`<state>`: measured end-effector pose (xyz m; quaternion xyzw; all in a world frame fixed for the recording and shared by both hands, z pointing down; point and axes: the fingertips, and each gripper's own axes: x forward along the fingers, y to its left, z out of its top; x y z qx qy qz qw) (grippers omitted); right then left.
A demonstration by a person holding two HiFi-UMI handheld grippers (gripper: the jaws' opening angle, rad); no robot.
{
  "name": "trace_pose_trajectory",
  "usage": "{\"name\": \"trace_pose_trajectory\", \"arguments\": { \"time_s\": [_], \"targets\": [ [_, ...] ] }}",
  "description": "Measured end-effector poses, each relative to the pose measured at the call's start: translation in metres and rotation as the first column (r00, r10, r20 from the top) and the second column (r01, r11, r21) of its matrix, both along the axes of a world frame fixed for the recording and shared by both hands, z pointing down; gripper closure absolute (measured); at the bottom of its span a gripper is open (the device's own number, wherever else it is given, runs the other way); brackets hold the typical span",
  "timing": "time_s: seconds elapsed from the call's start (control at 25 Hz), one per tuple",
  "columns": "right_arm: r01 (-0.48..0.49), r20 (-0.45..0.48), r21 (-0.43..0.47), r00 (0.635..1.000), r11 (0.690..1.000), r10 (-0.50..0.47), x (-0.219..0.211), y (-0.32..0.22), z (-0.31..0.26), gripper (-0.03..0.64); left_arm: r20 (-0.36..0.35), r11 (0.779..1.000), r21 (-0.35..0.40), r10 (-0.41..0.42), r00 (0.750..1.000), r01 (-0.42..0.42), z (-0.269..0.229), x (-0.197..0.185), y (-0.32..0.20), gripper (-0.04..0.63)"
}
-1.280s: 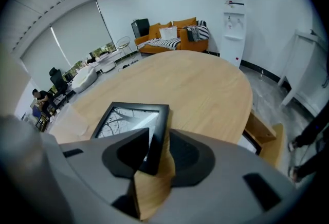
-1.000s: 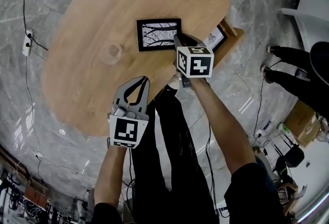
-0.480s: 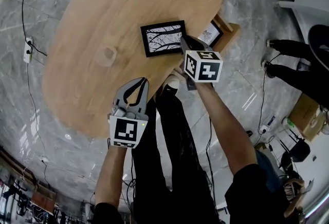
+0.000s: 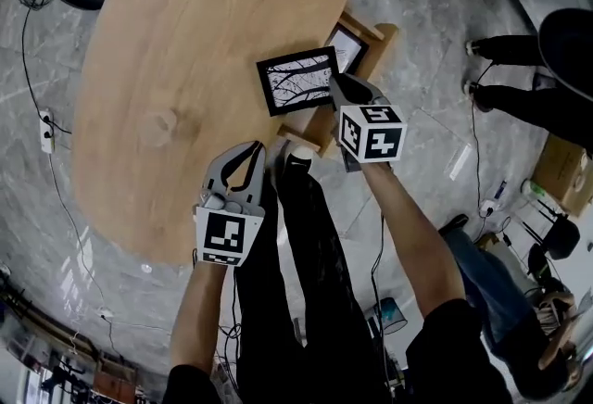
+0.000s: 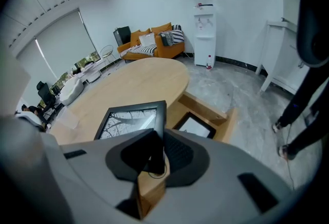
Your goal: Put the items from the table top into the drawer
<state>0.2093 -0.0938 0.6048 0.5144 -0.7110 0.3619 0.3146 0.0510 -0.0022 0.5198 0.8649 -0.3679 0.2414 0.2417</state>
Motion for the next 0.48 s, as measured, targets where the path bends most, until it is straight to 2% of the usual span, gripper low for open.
{"name": "trace_pose_trajectory", "arguments": {
  "time_s": [0.24,0.48],
  "targets": [
    [-0.102,-0.011,-0.01,0.995,0.995,0.102,0.07,0.029,-0.002,0.545,-0.008,0.997,-0.008,0.075,0.997,-0.075,0.003,0.037,-0.004,0.578],
    [-0.132,-0.08,-0.037,0.988,0.991,0.129,0.123,0.053,0.008,0.545,-0.006,0.993,-0.014,0.121,0.993,-0.121,0.005,0.063,-0.005,0.578]
  ]
}}
